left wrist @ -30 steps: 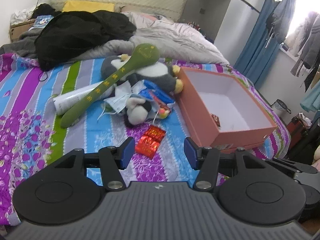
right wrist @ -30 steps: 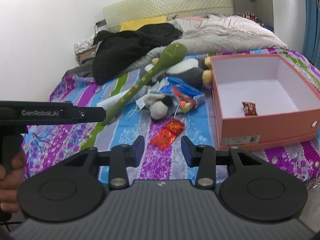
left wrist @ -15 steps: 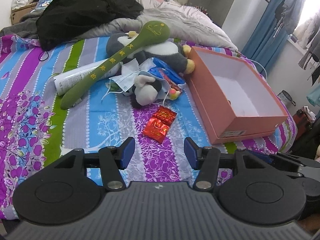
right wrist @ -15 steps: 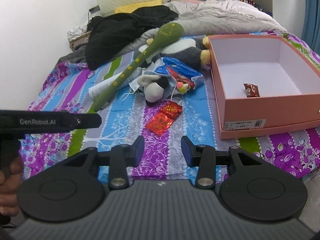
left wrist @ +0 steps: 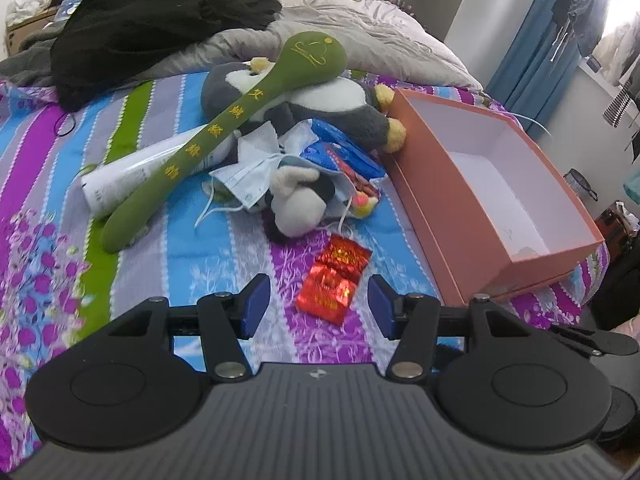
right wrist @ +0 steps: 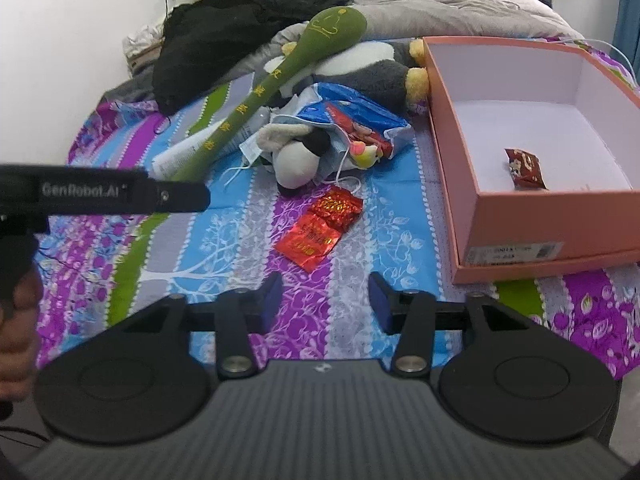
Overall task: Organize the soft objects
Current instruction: 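Move the left gripper back toward the plush pile on the bed, then grasp the white fuzzy plush strip with the left gripper while the right gripper grasps the red candy packet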
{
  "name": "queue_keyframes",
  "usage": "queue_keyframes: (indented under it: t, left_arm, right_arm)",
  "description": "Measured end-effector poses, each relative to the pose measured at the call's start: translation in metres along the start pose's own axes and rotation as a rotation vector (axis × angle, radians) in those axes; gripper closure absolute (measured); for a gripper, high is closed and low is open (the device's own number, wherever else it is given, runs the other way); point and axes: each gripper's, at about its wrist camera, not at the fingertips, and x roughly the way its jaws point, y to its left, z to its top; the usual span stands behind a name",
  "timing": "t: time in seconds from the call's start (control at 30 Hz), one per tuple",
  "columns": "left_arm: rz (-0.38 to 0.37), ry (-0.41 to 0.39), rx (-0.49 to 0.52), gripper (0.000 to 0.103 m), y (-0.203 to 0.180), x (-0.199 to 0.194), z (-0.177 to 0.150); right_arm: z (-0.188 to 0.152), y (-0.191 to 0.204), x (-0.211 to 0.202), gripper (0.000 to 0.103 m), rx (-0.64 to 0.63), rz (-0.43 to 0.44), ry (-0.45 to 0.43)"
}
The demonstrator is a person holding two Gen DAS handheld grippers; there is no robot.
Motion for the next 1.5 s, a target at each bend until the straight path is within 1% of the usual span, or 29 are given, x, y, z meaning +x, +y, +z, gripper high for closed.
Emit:
queue_keyframes:
  t: [0.03,0.37,0.5,0.57,0.67,0.73,0.8,0.83,0.9,0.93,1.0,1.03,1.1,1.17,1.33,1.5]
  left_arm:
    - [0.000,0.001,0.002,0.043,0.001,0.005,0.003]
    - [0.017,0.006,0.020,0.045,0.016,0.060,0.042]
    - [0.038,0.010,0.059,0.045,0.020,0.084,0.058]
    - [0.045,0.020,0.075,0.050,0.022,0.097,0.065]
    - [0.048,0.029,0.081,0.052,0.027,0.115,0.072]
    - [0.049,0.036,0.077,0.056,0.029,0.125,0.075]
    - [0.048,0.043,0.068,0.066,0.031,0.132,0.078]
    - [0.041,0.043,0.065,0.068,0.032,0.135,0.079]
    - [0.032,0.042,0.065,0.076,0.031,0.138,0.081]
    - [0.032,0.044,0.066,0.079,0.030,0.140,0.081]
    - [0.033,0.044,0.068,0.090,0.030,0.143,0.082]
    - [0.030,0.040,0.068,0.090,0.029,0.142,0.082]
    - [0.028,0.028,0.065,0.092,0.029,0.139,0.082]
    - [0.022,0.022,0.055,0.092,0.029,0.135,0.081]
    - [0.017,0.007,0.027,0.092,0.029,0.119,0.077]
    - [0.011,-0.012,0.006,0.093,0.025,0.096,0.066]
  right_arm:
    - [0.003,-0.001,0.005,0.043,0.001,0.002,0.003]
    - [0.030,-0.008,0.068,0.043,0.011,0.004,0.048]
    - [0.040,-0.011,0.093,0.043,0.012,0.012,0.068]
    - [0.043,-0.013,0.107,0.043,0.006,0.015,0.080]
    - [0.046,-0.016,0.123,0.043,-0.008,0.012,0.095]
    - [0.047,-0.018,0.132,0.043,-0.015,0.010,0.106]
    - [0.048,-0.021,0.140,0.043,-0.014,0.017,0.119]
    - [0.048,-0.021,0.143,0.043,-0.015,0.027,0.122]
    - [0.048,-0.021,0.151,0.043,-0.023,0.044,0.131]
    - [0.048,-0.020,0.156,0.043,-0.032,0.051,0.139]
    - [0.048,-0.018,0.161,0.044,-0.043,0.049,0.145]
    - [0.048,-0.017,0.162,0.043,-0.051,0.049,0.143]
    - [0.048,-0.014,0.162,0.050,-0.067,0.037,0.134]
    - [0.048,-0.014,0.160,0.060,-0.067,0.042,0.130]
    - [0.045,-0.014,0.151,0.061,-0.072,0.050,0.129]
    - [0.039,-0.013,0.133,0.061,-0.068,0.052,0.124]
